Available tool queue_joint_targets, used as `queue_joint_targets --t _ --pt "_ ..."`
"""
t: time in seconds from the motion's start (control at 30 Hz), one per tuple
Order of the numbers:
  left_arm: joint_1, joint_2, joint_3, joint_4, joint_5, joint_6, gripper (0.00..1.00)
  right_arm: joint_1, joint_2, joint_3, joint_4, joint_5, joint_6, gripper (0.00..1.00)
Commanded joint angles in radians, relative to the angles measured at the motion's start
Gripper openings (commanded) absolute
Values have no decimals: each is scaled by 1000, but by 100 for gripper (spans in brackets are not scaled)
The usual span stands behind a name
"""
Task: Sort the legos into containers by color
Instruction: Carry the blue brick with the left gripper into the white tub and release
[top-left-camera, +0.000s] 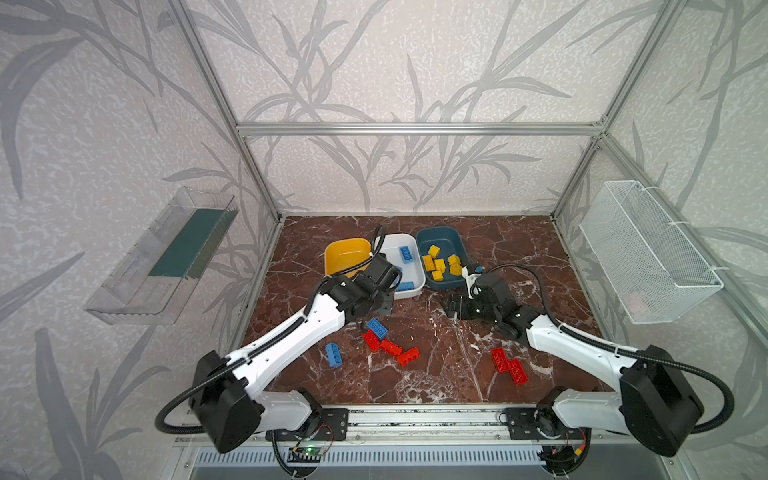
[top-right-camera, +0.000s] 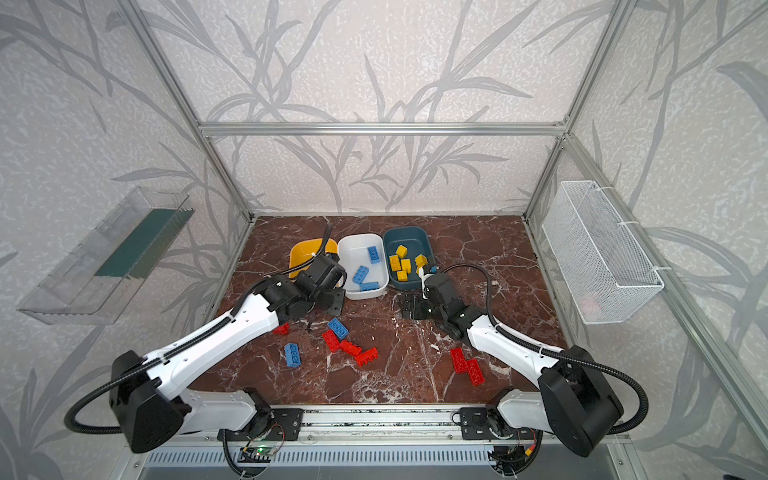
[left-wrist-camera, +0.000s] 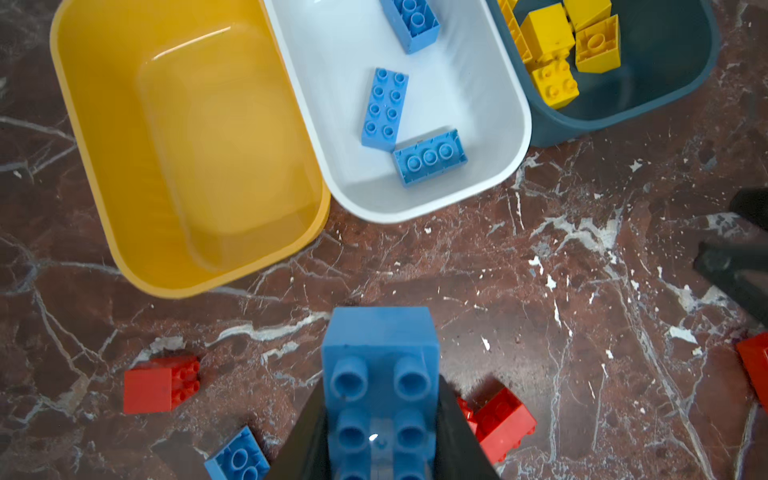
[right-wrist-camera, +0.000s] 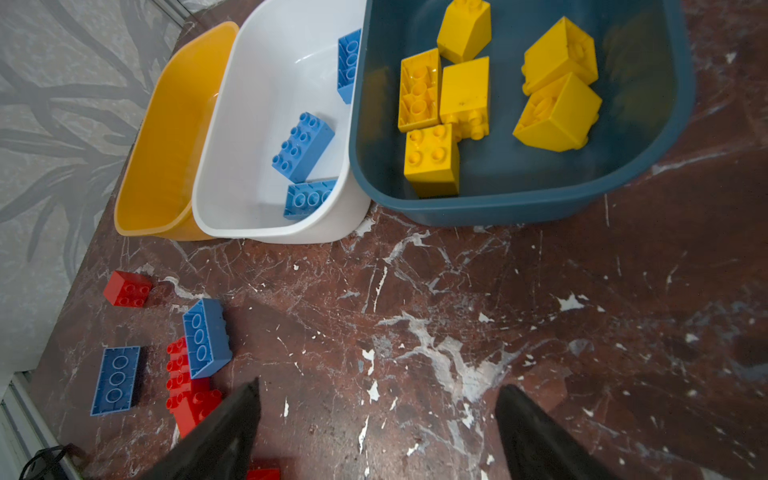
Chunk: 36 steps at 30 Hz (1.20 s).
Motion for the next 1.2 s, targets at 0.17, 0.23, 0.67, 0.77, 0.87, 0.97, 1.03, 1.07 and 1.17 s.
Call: queue_joint_targets --t 0.17,0.23,0.67,0.77,0.87,0.97,1.03,1.07,1.17 --pt "81 340 371 -79 74 140 28 -3 -26 -36 87 41 11 90" --pt "98 418 442 -88 92 151 27 -3 -34 -49 102 43 13 90" --pt "177 720 728 -153 170 150 27 -4 -48 -60 112 58 11 90" --pt "182 732 751 -172 169 139 30 -4 -48 -59 114 55 11 90" --pt "183 719 741 -169 152 137 45 -3 -42 -56 114 44 6 90" --pt "185 689 711 -149 144 133 55 -2 -33 -47 104 31 2 90" --pt "188 665 697 -145 137 127 60 -3 -23 -32 88 18 -1 90" --pt "189 653 692 -148 137 127 61 -1 -19 -25 81 10 -3 90" --pt "190 587 654 -142 130 116 66 27 -4 10 46 4 -13 90"
